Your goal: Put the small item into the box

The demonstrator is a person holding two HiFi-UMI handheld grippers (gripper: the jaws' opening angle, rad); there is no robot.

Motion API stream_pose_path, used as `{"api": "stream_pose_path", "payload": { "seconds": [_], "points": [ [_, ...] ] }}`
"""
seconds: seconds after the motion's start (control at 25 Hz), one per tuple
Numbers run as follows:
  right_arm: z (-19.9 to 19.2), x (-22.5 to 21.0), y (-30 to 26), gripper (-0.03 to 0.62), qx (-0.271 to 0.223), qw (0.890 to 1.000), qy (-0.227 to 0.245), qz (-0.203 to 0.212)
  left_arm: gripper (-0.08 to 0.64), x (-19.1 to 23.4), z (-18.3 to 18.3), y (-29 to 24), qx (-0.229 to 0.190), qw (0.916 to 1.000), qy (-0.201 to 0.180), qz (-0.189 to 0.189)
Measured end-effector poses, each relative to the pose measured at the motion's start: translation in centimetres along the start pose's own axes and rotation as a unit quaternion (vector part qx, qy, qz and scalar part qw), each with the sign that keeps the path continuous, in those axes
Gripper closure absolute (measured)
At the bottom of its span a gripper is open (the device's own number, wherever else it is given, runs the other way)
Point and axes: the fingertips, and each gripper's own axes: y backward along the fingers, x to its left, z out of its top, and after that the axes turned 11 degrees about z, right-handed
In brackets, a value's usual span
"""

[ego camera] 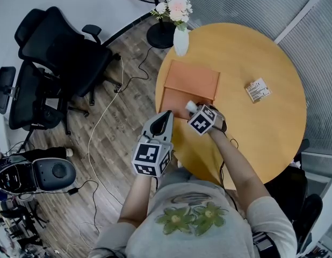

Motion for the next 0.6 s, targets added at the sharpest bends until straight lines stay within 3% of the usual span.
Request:
{"api": "stream_pose_path", "payload": {
  "seconds": [0.6],
  "points": [
    [1.3,0.7,2.7,0.396,-0.053,0.998,0.003,-0.021,0.558,0.0,0.8,1.1,-0.010,0.9999,0.001,0.000]
  ]
}}
